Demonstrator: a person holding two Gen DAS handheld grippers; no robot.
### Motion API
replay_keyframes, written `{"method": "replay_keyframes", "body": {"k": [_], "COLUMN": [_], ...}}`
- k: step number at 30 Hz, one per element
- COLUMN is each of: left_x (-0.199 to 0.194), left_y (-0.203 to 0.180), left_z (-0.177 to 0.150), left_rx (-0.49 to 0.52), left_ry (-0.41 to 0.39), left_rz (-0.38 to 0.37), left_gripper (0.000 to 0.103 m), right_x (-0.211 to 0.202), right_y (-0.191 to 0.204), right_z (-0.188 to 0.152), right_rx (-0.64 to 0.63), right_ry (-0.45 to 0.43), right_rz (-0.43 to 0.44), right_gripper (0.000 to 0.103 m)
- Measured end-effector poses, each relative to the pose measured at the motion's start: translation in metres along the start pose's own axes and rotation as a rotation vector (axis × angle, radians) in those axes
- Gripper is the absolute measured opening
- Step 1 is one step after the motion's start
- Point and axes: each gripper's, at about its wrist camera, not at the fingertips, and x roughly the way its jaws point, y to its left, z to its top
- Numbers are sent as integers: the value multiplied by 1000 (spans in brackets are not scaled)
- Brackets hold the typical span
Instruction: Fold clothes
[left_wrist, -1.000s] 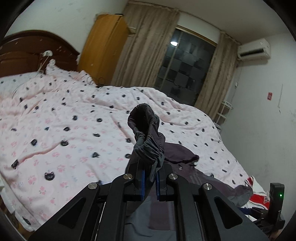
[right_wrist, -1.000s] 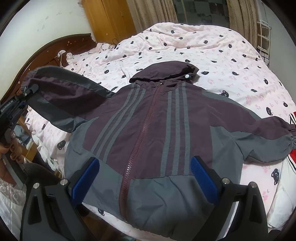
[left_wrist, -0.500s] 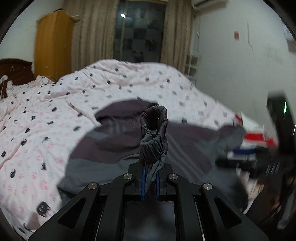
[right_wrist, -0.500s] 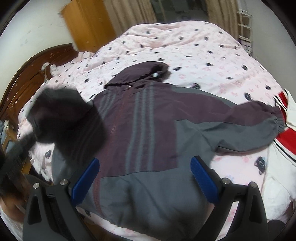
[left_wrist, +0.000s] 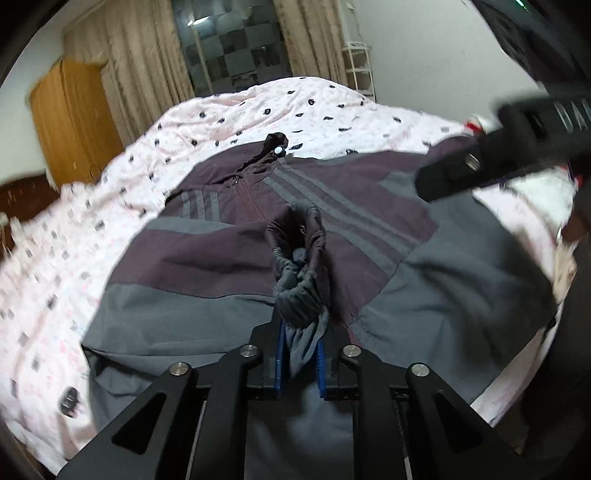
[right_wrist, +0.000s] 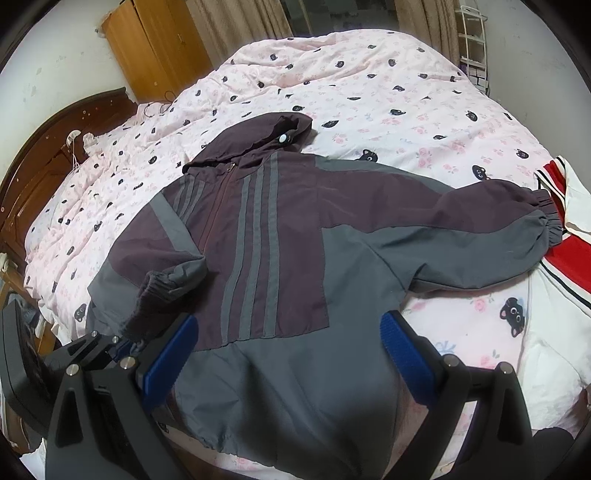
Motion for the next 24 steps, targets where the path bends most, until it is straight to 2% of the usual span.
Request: {"method": "replay_keyframes", "body": {"k": [1,3,5,9,11,15,16,20,22,24], "left_x": [-2,-8,-15,-22,-29,-43,-46,-59,-59,-51], "left_y": [-6,-20,-36,-50,-50,-46,-45,-17,11,53], "left_z": [-1,-4,-9,-12,-10,-6,-5,5,7,8], "left_rx": [35,120,203,261,252,230,224,115,38,-51], "left_ry": [-5,-28,-54,-60,-65,-93,-101,-104,-86,-47], "left_rz": [22,56,85,95,70,40,32,0,37,111], "left_gripper": [15,26,30,31,32,44,44,44,44,44], "right_x": [1,3,5,6,5,3,2,-2,-5,-6], "right_y": [1,2,3,2,2,3,5,19,29,44], "right_z": [0,-1,-1,2,5,11,14,24,27,30], "right_rx": [-2,-5,-5,-5,-7,-15,-22,-61,-96,-141], "right_ry": [3,7,10,10,7,1,-2,-3,-5,1], "right_rz": [-1,-2,-5,-11,-9,-2,5,75,121,175], "right_gripper": [100,100,100,100,100,100,100,100,100,100]}}
